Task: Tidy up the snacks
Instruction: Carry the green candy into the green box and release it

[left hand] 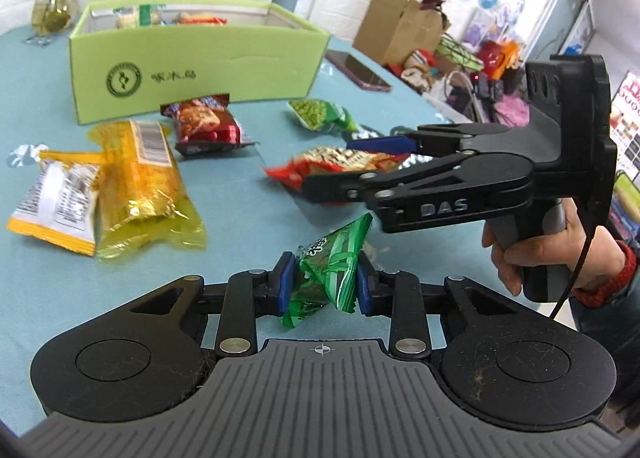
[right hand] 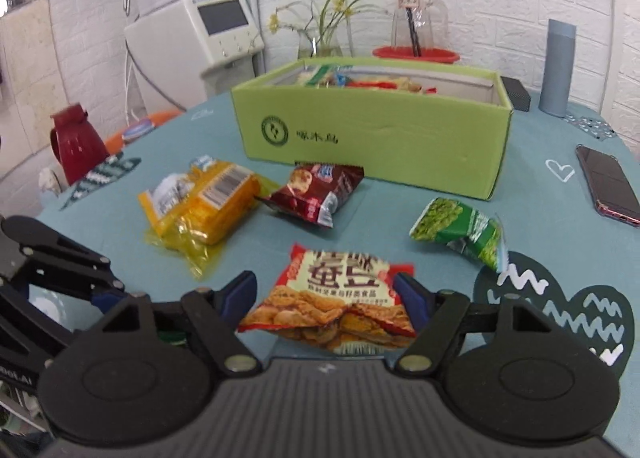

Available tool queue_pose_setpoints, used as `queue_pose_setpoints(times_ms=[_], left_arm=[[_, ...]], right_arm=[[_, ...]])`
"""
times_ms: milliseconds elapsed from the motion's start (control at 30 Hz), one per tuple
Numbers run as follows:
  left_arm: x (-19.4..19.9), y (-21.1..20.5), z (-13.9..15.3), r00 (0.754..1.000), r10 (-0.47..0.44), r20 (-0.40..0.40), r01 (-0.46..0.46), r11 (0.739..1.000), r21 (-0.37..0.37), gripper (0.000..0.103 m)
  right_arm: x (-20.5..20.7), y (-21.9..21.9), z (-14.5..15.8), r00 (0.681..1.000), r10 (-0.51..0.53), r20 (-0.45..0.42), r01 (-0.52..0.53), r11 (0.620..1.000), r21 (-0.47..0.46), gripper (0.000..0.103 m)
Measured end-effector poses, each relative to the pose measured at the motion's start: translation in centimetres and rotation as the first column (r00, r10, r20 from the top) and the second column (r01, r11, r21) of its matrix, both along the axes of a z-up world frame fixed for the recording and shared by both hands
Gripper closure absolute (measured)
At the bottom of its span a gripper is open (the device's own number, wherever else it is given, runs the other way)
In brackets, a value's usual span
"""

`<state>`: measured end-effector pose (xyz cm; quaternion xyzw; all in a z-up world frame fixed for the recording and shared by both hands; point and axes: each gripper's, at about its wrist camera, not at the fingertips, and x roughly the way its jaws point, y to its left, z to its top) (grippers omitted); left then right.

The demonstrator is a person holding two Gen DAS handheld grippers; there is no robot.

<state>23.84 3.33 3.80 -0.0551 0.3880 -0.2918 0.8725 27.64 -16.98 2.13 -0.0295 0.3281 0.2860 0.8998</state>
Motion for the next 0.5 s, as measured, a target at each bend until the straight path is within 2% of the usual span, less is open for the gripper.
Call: queue_pose_setpoints(times_ms=[67, 133, 200, 267, 433, 500], left_arm=[[0.1, 0.6, 0.7, 1.000, 0.006, 0.007, -0.006, 1.000, -0.022, 0.095], [0.2, 0.7, 0.9, 1.000, 0.019, 0.021, -0.019, 1.000, -0.015, 0.094], [0.2, 0.3, 0.5, 1.000, 0.020, 0.017, -0.020, 1.000, 0.012, 0.094], [0.3, -0.3, -0.2, 1.000, 0.006, 0.004, -0.006, 0.999, 0.037, 0.094], [0.4, -1.1, -1.4, 1.000, 0.017, 0.005, -0.017, 0.994, 0.110, 0.094], [0.4, -1.0, -1.6, 1.000, 0.016, 0.007, -0.017, 0.992, 0.126, 0.093]], right_arm=[[0.1, 0.0, 0.1, 1.000, -0.003, 0.003, 0.003, 1.000, 0.012, 0.028], [0.0, 0.5, -0.7, 1.000, -0.006, 0.001, 0.006, 0.999, -0.047, 0.027], [-0.3, 0.9, -2.0, 1.000, -0.007, -0.011, 0.006, 0.996, -0.087, 0.019], [-0.7, 1.0, -2.8, 1.000, -0.013, -0.022, 0.011, 0.996, -0.087, 0.010], [-0.5, 1.5, -3.3, 0.999, -0.018, -0.034, 0.012, 0.985, -0.171, 0.009], [0.2, 1.8, -3.0, 0.998, -0.009, -0.068, -0.004, 0.981, -0.192, 0.009]])
